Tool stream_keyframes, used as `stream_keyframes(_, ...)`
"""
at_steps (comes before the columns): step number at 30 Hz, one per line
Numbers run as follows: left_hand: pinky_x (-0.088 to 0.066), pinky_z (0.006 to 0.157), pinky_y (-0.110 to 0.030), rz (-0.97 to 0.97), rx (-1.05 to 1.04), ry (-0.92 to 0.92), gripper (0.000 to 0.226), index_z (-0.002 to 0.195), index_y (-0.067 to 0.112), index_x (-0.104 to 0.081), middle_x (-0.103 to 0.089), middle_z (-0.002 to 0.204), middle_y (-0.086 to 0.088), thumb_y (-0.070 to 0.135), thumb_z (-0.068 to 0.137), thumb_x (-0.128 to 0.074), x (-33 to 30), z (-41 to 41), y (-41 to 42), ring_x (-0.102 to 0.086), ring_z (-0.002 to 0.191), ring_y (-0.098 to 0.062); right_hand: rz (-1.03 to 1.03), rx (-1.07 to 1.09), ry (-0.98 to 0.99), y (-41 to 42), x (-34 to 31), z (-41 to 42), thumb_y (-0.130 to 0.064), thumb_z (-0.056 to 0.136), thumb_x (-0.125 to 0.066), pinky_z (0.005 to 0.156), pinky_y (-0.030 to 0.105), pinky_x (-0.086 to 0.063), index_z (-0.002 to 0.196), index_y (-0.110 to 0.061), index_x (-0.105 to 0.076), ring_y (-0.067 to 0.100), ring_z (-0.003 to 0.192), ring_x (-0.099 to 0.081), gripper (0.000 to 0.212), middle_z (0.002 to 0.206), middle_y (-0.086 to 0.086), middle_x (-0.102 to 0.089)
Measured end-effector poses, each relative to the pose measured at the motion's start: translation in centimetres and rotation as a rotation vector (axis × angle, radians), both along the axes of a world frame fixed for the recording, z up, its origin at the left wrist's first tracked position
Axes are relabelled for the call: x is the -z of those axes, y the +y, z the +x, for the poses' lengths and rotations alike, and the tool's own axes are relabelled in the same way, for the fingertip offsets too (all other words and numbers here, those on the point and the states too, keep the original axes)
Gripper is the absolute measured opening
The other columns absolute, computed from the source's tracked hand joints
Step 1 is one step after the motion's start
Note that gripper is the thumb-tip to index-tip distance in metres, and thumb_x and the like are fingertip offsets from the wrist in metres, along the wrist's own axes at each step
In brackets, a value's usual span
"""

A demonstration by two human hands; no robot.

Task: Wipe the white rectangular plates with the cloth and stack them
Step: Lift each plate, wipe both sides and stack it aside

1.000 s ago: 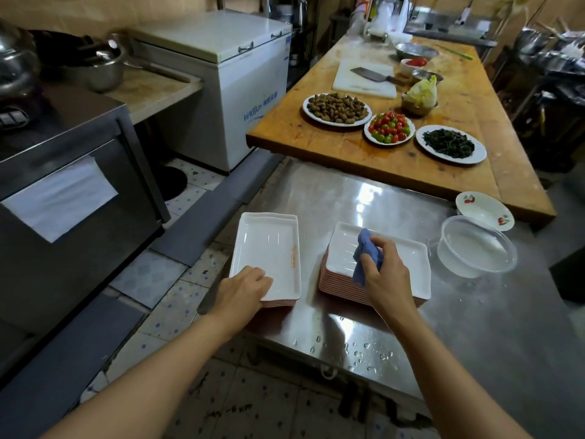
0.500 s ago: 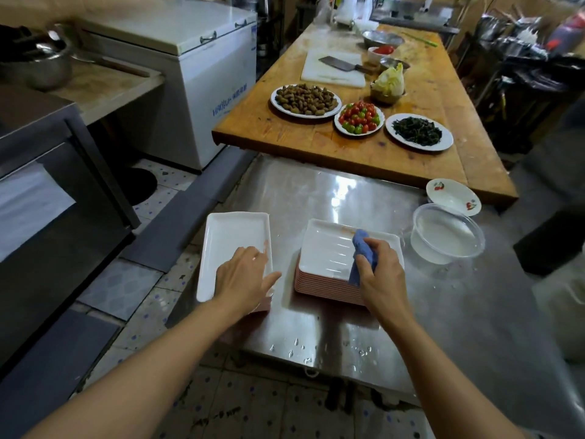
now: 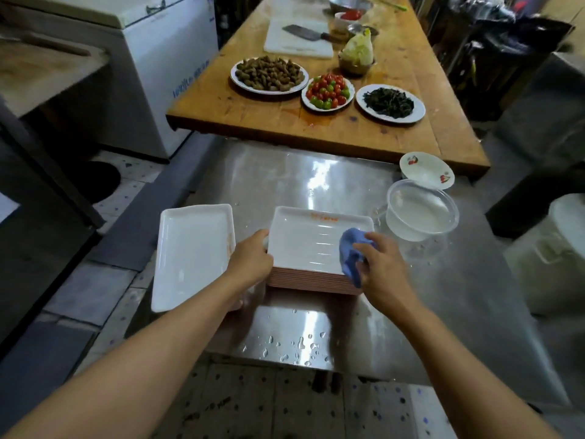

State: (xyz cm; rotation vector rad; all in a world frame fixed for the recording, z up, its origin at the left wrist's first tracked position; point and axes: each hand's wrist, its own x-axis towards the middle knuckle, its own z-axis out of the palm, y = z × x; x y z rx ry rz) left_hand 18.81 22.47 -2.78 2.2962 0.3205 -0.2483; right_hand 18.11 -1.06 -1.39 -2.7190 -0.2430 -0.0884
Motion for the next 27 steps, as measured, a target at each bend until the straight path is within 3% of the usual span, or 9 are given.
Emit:
stream_keyframes(3,-0.054,0.082,-0.044,-0.102,-0.067,-0.020,0.053,0.131,0.024,-0.051,-0.065,0.102,-0.014,0.000,0.083,-0.050,0.7,-0.1,0.1,-0.061,0.094,-0.034,-0.172,-0.120,0.074,-0.6,0.4,-0.4,0.001,0.079,-0.057,0.079,0.039,-0.047,0.102,-0.003,-0.067,0.032,0.101,-0.055,0.025,0.113,0.011,-0.057)
stream_keyframes(6,-0.055,0.078,-0.046,-0.152,-0.080,-0.023,0.054,0.129,0.027,-0.052,-0.055,0.074,0.003,-0.001,0.083,-0.049,1.2,-0.1,0.1,-0.057,0.074,-0.025,-0.195,-0.102,0.096,0.0,0.8,-1.1,-0.006,0.084,-0.054,0.078,0.037,-0.047,0.111,-0.008,-0.063,0.026,0.107,-0.051,0.028,0.119,0.006,-0.052)
stream_keyframes(8,-0.055,0.078,-0.049,-0.186,-0.092,-0.013,0.054,0.128,0.028,-0.052,-0.051,0.070,0.005,-0.002,0.083,-0.049,1.3,-0.1,0.2,-0.055,0.069,-0.022,-0.191,-0.098,0.077,1.6,1.0,-1.7,-0.009,0.086,-0.053,0.073,0.036,-0.048,0.113,-0.013,-0.061,0.025,0.103,-0.050,0.029,0.120,0.006,-0.049)
stream_keyframes(18,-0.056,0.070,-0.048,-0.350,-0.073,0.047,0.045,0.109,0.034,-0.051,-0.049,0.067,-0.003,0.002,0.079,-0.056,1.1,0.1,0.9,-0.055,0.069,-0.024,0.024,-0.230,0.124,10.9,2.2,-1.1,-0.019,0.089,-0.052,0.090,0.037,-0.045,0.124,-0.014,-0.057,0.028,0.121,-0.039,0.036,0.134,0.011,-0.039)
stream_keyframes(23,-0.052,0.068,-0.045,-0.225,-0.028,0.040,0.044,0.117,0.027,-0.047,-0.049,0.065,0.001,0.003,0.081,-0.054,0.9,0.5,0.5,-0.052,0.063,-0.023,-0.070,-0.210,0.095,11.7,2.3,1.8,-0.017,0.091,-0.050,0.078,0.031,-0.039,0.126,-0.012,-0.052,0.027,0.116,-0.041,0.035,0.133,0.010,-0.039)
stream_keyframes(27,-0.048,0.066,-0.037,-0.147,-0.023,0.030,0.046,0.120,0.022,-0.043,-0.058,0.090,-0.013,0.001,0.080,-0.051,0.7,0.6,0.3,-0.059,0.081,-0.034,-0.193,-0.183,0.035,12.4,2.0,4.8,-0.015,0.092,-0.047,0.067,0.031,-0.032,0.122,-0.009,-0.049,0.029,0.106,-0.047,0.030,0.129,0.011,-0.041)
